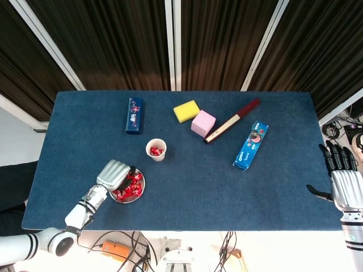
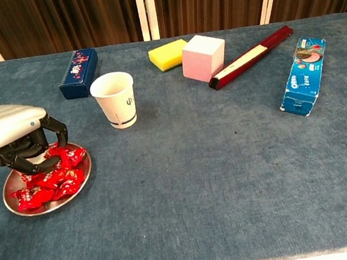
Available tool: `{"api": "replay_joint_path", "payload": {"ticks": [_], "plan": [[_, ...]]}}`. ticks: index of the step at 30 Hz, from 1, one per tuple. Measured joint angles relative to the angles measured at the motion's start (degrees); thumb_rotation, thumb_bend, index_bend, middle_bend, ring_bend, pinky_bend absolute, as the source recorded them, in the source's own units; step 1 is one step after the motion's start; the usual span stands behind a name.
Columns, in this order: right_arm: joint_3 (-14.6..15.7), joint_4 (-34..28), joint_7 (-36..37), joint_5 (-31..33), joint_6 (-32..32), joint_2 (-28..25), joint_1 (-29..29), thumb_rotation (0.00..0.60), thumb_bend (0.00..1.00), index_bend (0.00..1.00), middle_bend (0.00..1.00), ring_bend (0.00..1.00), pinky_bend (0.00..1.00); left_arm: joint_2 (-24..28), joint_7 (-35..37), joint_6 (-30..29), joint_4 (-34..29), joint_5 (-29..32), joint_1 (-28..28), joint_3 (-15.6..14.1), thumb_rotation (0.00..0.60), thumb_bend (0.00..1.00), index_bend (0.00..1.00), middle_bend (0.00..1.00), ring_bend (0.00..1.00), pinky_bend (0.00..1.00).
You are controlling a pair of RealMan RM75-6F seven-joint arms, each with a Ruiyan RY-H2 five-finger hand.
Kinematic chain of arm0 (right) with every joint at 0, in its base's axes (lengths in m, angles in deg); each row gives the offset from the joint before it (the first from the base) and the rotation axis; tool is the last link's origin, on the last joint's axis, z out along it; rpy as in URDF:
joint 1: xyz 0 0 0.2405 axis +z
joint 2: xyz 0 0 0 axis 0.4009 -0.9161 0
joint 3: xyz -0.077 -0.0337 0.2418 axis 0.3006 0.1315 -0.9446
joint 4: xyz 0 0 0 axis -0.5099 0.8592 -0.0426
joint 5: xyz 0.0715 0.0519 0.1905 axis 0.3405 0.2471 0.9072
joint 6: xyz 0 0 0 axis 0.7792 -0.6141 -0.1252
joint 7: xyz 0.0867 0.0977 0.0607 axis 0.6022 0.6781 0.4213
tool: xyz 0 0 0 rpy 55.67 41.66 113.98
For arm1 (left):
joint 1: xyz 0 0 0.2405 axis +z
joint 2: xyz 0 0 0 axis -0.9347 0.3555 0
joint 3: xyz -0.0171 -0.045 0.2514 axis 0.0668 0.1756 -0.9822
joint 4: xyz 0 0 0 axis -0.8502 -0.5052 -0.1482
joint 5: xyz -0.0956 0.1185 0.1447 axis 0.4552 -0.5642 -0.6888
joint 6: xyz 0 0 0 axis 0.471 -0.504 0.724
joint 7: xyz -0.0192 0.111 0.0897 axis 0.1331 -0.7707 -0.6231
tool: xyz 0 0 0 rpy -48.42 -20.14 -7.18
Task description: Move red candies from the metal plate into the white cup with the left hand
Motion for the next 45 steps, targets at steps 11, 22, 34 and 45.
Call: {"api": "replay_joint_path", "payload": {"ticks": [11, 22, 34, 45], "plan": [[0.14, 0.1, 0.22, 0.02, -0.57, -0.04, -0.44, 0.6, 0.11, 0.0, 0.01, 0.0, 0.0, 3.33, 5.39, -3.24, -4.16, -1.81, -0.93, 6.21, 0.6, 0.41, 0.6, 0.93, 0.87, 0.84], [0.17, 0.83, 1.3, 0.7, -0.97, -0.1, -1.11, 0.6, 0.11, 0.0, 0.01, 0.0, 0.0, -0.33, 5.6, 2.65, -0.38, 5.77, -8.67, 13.4, 0.6, 0.4, 0.6, 0.93, 0.87, 0.84], [-0.07, 1.59, 1.84, 1.01, -0.15, 0.19, -0.69, 0.6, 0.11, 0.0, 0.01, 0.0, 0.0, -3.32, 3.5, 3.92, 3.71, 11.52, -11.04, 13.7, 0.6, 0.24, 0.38, 0.93, 0.86, 0.84], [-0.32, 1.52, 1.69, 0.29, -0.17, 0.38, -0.15, 0.6, 0.11, 0.0, 0.01, 0.0, 0.0, 1.54, 6.6, -3.32, -1.78, 4.73, -5.94, 10.74, 0.6, 0.23, 0.36, 0.93, 0.86, 0.84]]}}
